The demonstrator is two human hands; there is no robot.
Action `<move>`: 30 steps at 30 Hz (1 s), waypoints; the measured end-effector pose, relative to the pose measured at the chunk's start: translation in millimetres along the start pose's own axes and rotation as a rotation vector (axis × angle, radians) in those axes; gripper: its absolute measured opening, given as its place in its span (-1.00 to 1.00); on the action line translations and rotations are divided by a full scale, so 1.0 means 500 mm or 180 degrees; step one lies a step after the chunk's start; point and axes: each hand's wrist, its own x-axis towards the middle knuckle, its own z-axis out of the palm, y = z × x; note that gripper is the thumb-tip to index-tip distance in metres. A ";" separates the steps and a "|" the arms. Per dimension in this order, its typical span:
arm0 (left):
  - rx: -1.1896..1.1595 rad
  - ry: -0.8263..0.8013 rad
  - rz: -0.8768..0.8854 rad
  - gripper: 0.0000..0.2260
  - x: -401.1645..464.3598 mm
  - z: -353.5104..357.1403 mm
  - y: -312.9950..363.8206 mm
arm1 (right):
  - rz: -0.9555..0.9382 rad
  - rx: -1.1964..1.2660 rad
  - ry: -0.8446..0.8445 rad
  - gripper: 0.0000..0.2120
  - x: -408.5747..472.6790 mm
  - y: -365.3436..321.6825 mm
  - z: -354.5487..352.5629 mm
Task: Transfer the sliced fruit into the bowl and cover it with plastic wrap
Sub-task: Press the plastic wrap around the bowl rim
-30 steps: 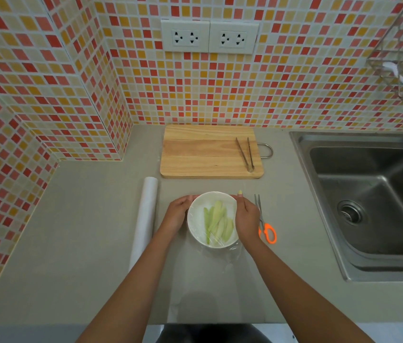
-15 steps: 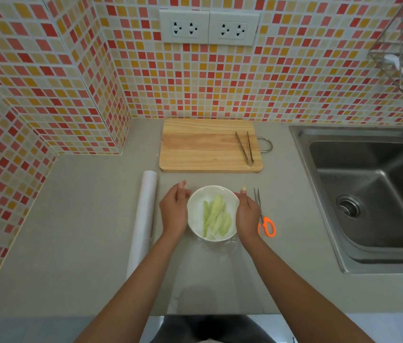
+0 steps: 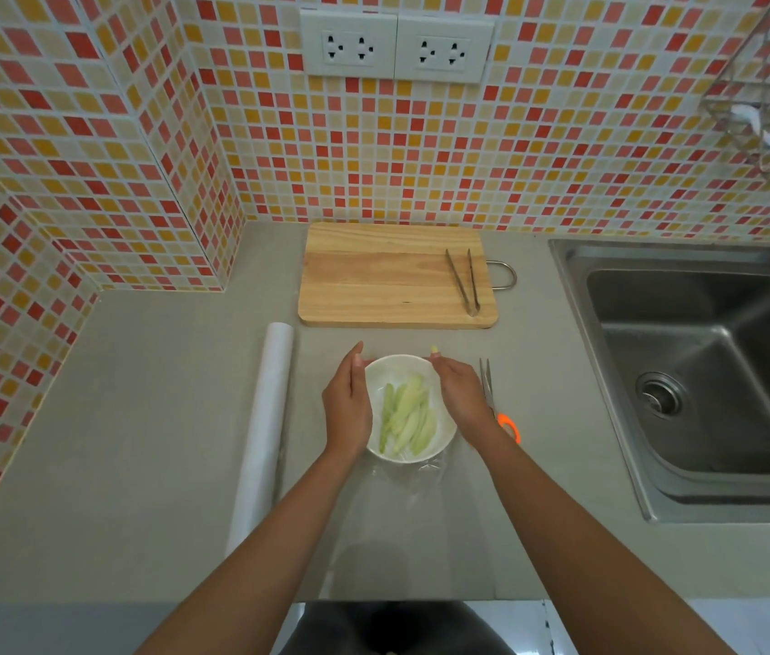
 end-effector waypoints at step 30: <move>-0.0302 -0.0192 -0.0360 -0.59 0.071 -0.029 0.035 | -0.0006 0.0455 0.0318 -0.74 -0.020 0.008 0.007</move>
